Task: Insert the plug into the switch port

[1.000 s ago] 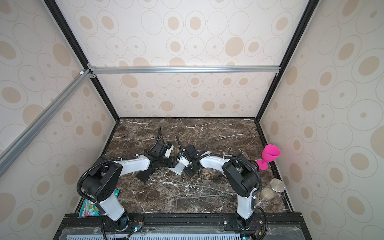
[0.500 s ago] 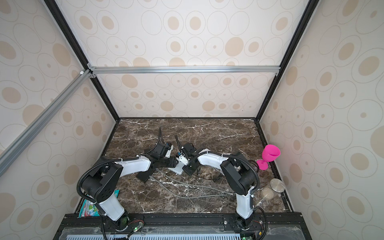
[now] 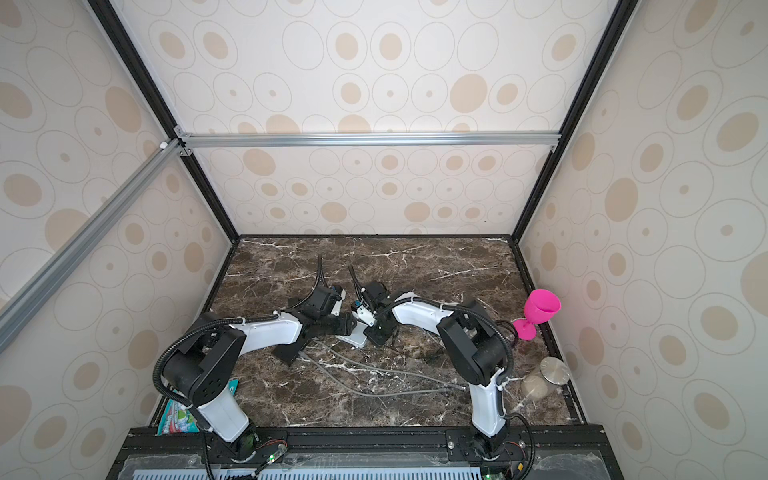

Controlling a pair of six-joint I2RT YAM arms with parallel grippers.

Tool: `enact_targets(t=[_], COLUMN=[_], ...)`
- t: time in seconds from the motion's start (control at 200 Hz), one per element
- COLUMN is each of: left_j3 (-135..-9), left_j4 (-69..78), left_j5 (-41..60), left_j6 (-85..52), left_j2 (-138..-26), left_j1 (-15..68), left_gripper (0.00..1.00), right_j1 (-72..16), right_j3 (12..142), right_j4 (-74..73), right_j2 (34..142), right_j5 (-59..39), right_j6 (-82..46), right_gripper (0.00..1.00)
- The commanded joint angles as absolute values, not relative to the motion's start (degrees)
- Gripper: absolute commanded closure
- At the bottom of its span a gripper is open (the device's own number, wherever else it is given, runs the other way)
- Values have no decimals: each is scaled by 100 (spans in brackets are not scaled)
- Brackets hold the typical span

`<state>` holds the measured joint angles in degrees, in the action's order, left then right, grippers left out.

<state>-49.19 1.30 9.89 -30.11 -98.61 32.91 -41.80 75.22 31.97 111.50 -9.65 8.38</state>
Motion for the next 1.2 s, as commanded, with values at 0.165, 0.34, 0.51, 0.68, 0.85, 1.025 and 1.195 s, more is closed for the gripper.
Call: enact_targets(t=[0.165, 0.34, 0.51, 0.68, 0.85, 1.025, 1.195], left_j3=[-4768, -4747, -4780, -4790, -4778, -4782, -5078], left_j4=[-62, -55, -26, -90, -147, -121, -258], left_j5=[2056, 2077, 2126, 2037, 1941, 1924, 1845], left_j6=[-3103, -3085, -3119, -3134, -3118, -3171, -3083], left_j2=[-9870, -9853, -9861, -9844, -9802, -9782, -9884], left_j1=[3863, 3893, 3938, 3971, 3969, 3997, 4283], left_gripper=[41, 41, 41, 40, 41, 41, 40], right_j1=[-4318, -4310, -4268, -4173, -3915, -3612, -3361], right_j3=[8016, 8015, 8211, 8019, 7452, 6676, 6033], right_j4=[1491, 1427, 1530, 1651, 1699, 1629, 1378], right_j2=[11489, 11230, 11253, 11166, 10717, 9957, 9122], right_j5=[-1603, -1277, -1309, -1037, -550, 25, 756], right_j6=[976, 1175, 1344, 1358, 1301, 1275, 765], right_gripper=[100, 100, 100, 99, 81, 69, 50])
